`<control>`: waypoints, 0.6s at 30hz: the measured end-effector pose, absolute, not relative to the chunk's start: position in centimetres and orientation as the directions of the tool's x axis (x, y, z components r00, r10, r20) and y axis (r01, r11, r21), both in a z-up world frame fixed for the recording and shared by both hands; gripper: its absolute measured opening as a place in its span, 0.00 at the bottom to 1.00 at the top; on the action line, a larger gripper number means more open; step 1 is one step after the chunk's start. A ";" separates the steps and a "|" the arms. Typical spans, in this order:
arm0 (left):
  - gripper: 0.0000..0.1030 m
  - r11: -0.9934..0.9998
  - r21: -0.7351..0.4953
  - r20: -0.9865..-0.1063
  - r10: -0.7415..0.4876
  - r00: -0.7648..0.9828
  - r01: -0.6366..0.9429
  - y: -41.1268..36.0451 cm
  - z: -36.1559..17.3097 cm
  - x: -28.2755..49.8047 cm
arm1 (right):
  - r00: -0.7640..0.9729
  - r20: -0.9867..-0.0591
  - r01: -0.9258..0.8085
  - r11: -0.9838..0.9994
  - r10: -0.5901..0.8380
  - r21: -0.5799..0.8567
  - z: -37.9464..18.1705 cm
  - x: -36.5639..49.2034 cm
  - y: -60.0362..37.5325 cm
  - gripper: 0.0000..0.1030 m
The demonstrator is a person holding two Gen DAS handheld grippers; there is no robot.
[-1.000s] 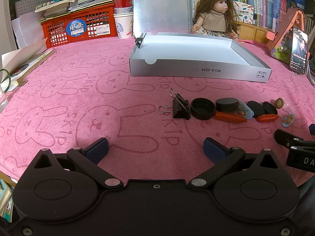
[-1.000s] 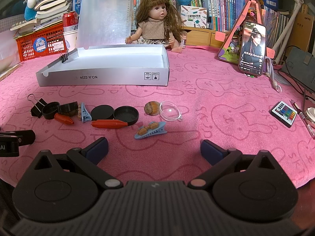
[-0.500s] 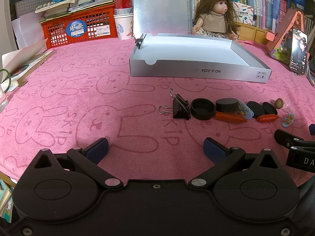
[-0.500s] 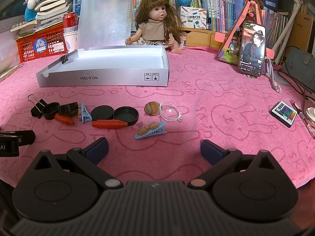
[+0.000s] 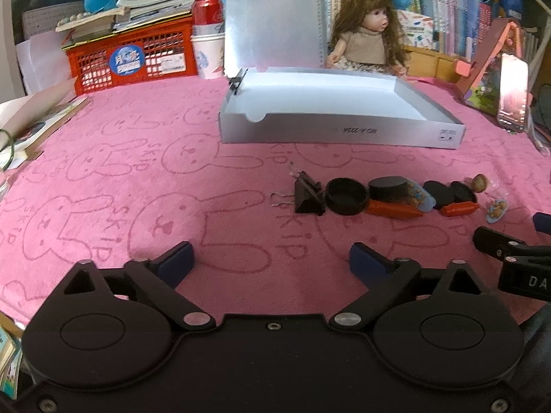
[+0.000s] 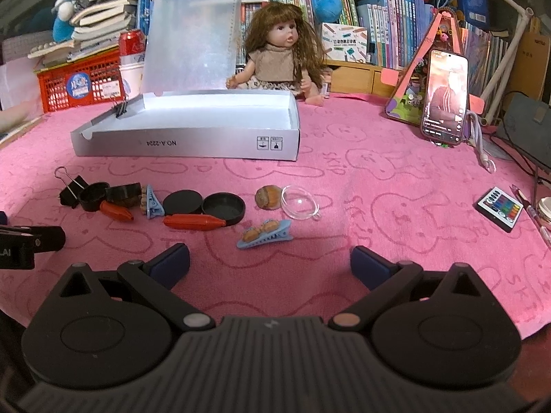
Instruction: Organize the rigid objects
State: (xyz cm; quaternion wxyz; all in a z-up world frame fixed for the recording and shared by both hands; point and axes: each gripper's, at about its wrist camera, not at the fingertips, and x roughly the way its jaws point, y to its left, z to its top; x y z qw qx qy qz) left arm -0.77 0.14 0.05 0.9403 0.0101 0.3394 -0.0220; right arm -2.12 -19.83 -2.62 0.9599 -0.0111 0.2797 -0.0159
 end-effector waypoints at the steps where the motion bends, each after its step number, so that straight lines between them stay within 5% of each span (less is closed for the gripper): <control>1: 0.85 0.998 0.003 -0.635 -0.042 0.771 0.057 0.0 0.1 -0.8 | 0.847 -0.531 0.022 0.999 -0.031 -0.024 -2.6 -2.1 -19.9 0.98; 18: 0.55 0.989 -0.065 -0.608 -0.144 0.781 0.132 -0.2 0.6 -1.0 | 0.886 -0.464 -0.028 0.999 0.010 -0.031 -2.1 -2.6 -19.5 0.74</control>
